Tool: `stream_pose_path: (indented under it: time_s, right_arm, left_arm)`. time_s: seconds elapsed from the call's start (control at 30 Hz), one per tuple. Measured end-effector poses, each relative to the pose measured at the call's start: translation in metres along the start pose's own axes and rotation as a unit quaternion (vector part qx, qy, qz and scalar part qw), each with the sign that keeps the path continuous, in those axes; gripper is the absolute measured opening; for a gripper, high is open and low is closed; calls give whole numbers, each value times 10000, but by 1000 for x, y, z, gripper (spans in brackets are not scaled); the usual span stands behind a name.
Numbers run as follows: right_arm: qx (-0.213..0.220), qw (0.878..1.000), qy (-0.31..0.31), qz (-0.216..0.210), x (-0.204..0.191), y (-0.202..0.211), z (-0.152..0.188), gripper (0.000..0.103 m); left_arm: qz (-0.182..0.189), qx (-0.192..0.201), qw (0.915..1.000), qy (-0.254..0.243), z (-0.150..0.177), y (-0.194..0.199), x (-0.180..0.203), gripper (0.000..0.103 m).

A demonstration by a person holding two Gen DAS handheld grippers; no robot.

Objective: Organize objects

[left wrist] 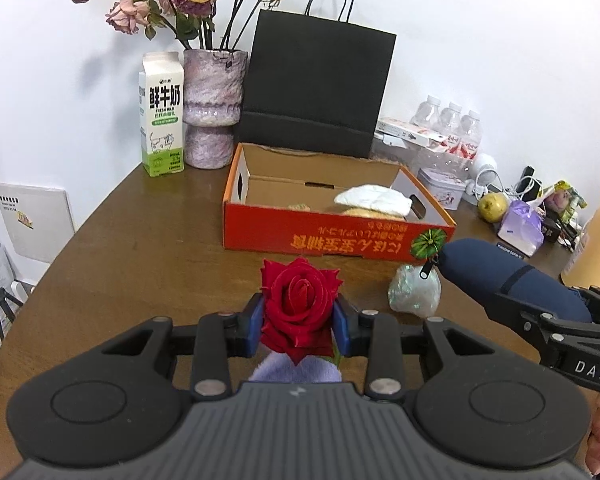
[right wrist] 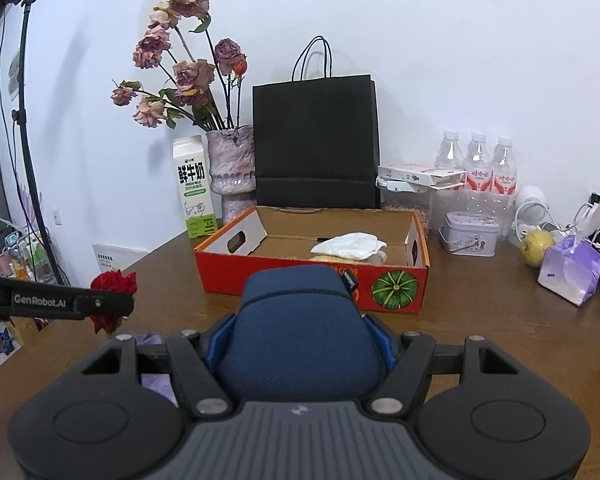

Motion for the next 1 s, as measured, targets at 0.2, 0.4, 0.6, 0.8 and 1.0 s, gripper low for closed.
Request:
stream_pose_path:
  time_s: [0.2, 0.4, 0.6, 0.8, 1.0]
  right_arm:
    - [14, 10000, -1, -13, 4, -24, -13, 67]
    - [73, 10000, 4, -31, 7, -45, -25, 67]
    - [137, 9999, -13, -38, 12, -67, -33, 67]
    - [151, 9999, -54, -37, 21, -97, -38, 67]
    - [131, 9998, -116, -1, 34, -128, -37, 67]
  left_arm:
    - [-12, 34, 10000, -42, -16, -13, 2, 35]
    - [-58, 67, 9999, -70, -33, -31, 4, 35]
    - [-74, 99, 9998, -142, -50, -55, 8, 34]
    - [-86, 71, 9997, -218, -64, -88, 13, 34]
    - [-122, 0, 9995, -278, -74, -126, 17, 34]
Point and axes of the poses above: each gripper's, at about its wrist camera, not at the fingertips, and y roughly against the way its jaws point, x to its right, z to its underside, the point moved 3 cm from there along -y, roughly the way its jaws point, and after that the axes turned 15 degrees about x, right-handed, at the moved point
